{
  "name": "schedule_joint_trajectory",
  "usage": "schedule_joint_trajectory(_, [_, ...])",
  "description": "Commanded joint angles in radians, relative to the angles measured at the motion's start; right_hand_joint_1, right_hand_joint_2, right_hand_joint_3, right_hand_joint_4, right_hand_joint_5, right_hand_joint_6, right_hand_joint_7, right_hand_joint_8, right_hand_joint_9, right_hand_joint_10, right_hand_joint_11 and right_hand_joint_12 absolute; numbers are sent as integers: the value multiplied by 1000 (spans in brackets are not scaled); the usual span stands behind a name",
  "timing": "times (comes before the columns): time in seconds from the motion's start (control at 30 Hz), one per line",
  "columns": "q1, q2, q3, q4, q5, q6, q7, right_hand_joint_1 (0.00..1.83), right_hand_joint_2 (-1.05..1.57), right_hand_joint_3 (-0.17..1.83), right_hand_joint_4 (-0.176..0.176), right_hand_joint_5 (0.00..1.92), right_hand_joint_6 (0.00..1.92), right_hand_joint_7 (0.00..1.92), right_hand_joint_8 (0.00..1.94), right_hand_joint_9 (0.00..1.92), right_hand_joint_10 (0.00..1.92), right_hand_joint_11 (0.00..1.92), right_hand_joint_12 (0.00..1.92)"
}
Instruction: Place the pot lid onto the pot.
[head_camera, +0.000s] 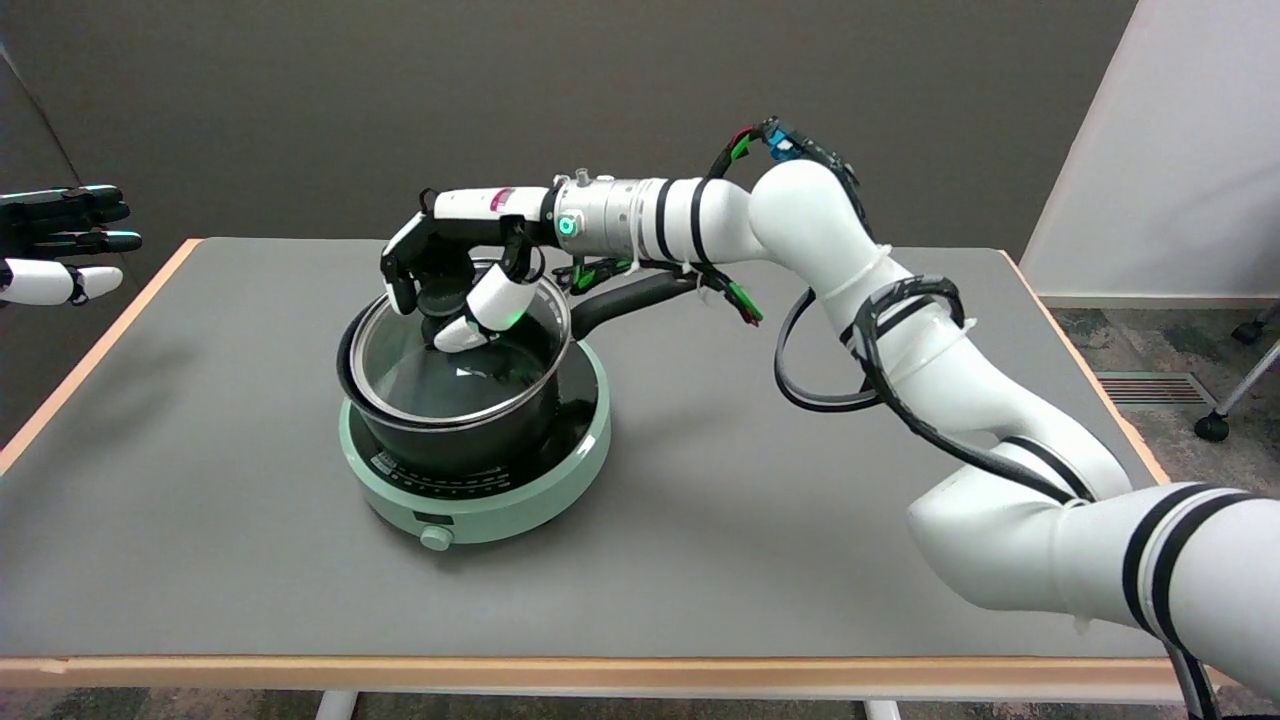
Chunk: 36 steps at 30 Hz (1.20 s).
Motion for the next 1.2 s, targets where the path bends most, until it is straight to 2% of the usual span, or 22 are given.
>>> schedule_joint_trajectory(0.03, [-109, 3, -4, 198, -133, 27, -2, 1460, 1078, 446, 130, 644, 1227, 658, 1582, 549, 1866, 319, 1912])
schedule_joint_trajectory(0.3, [-116, 6, 1, 216, -132, 17, -2, 1460, 1078, 452, 135, 636, 1243, 655, 1588, 545, 1876, 323, 1916])
schedule_joint_trajectory(0.6, [-56, 3, 2, 194, -113, -37, 6, 1461, 1076, 453, 137, 636, 1245, 657, 1586, 547, 1874, 329, 1917])
schedule_joint_trajectory(1.2, [53, -16, 28, 42, -21, -109, 32, 1463, 1043, 516, 145, 656, 1245, 664, 1579, 561, 1887, 420, 1921])
